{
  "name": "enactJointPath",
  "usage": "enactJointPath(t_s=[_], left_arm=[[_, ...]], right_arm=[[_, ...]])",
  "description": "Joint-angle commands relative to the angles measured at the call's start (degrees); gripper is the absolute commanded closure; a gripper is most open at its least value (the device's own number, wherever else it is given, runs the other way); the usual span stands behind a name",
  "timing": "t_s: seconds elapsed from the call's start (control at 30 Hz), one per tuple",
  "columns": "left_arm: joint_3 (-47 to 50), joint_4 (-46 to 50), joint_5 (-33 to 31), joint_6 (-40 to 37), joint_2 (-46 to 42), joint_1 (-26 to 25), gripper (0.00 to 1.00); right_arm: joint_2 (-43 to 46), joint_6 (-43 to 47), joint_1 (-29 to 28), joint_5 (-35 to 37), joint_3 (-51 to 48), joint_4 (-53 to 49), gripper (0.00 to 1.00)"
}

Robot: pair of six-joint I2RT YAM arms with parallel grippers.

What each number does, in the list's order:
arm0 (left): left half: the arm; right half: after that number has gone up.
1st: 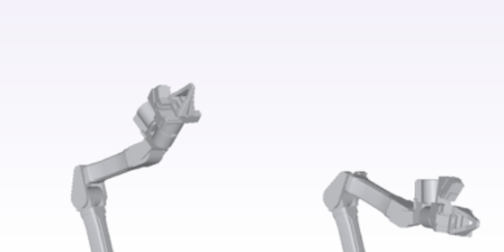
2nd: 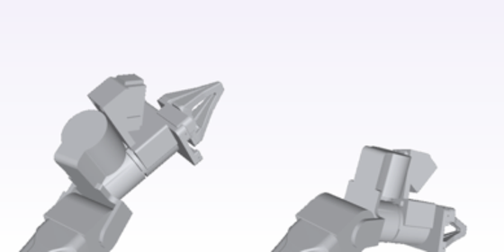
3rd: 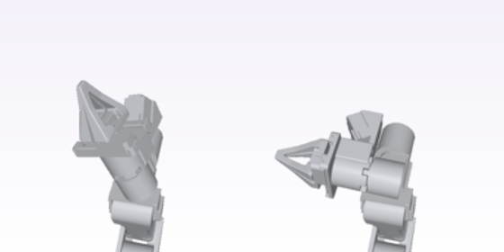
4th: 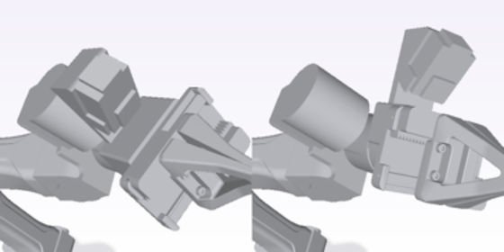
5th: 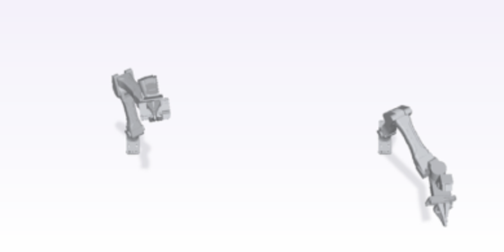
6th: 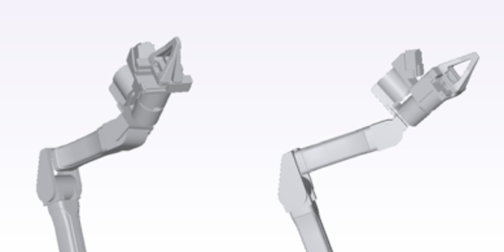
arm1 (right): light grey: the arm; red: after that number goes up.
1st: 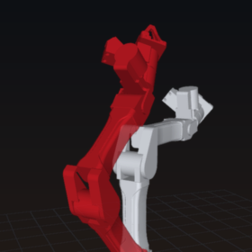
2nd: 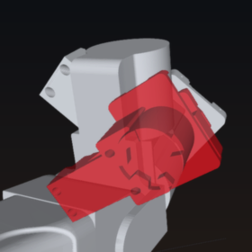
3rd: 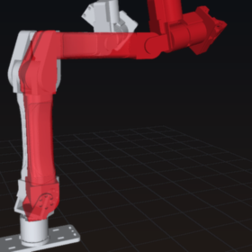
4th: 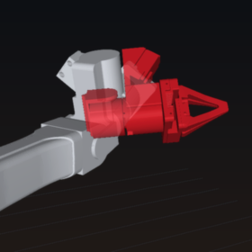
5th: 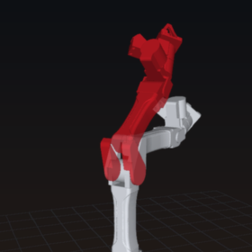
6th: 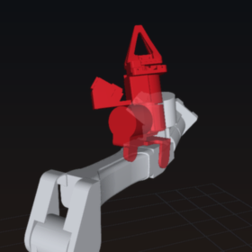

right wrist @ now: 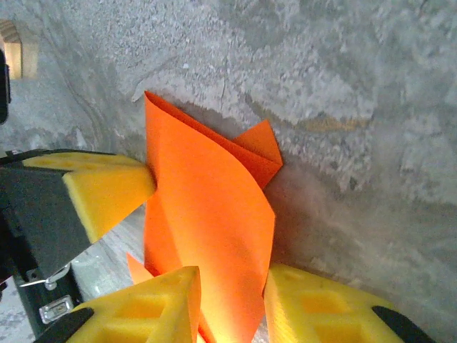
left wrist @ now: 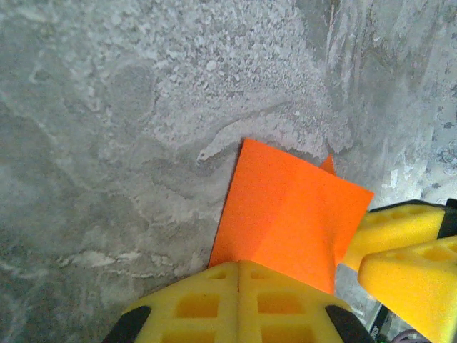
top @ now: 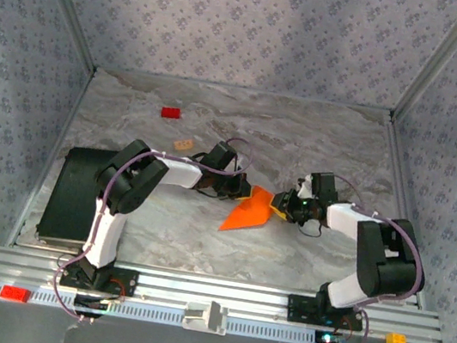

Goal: Fold a paper plane with a square sheet of paper (pick it up from the middle)
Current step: Fold the wing for the fifth time at the center of the table.

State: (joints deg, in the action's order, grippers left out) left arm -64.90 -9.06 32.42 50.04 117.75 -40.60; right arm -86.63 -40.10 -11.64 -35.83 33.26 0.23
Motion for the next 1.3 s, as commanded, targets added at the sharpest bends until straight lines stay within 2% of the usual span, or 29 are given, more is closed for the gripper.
enactJointPath(t_s=[0.0, 0.33, 0.6, 0.9, 1.27], left_arm=[[2.4, 6.01, -1.97, -0.14, 0.55, 0.74, 0.96], [3.08, 5.11, -1.97, 0.4, 0.43, 0.8, 0.95], [3.05, 5.19, -1.99, 0.41, 0.19, 0.85, 0.96], [3.15, 5.19, -2.0, 0.42, 0.06, 0.95, 0.96], [2.49, 5.28, -1.96, 0.62, -0.16, 0.99, 0.96]], right_arm=[[2.12, -2.09, 0.31, -1.65, -1.43, -0.47, 0.69], [3.49, -5.27, -0.66, -0.87, -5.32, 2.41, 0.68], [0.87, -6.93, -2.06, -0.22, -3.68, 6.08, 0.68], [1.1, -6.44, -1.91, 4.27, -2.16, 3.22, 0.68], [-3.28, -2.84, -0.32, -3.7, 2.9, 4.65, 0.71]])
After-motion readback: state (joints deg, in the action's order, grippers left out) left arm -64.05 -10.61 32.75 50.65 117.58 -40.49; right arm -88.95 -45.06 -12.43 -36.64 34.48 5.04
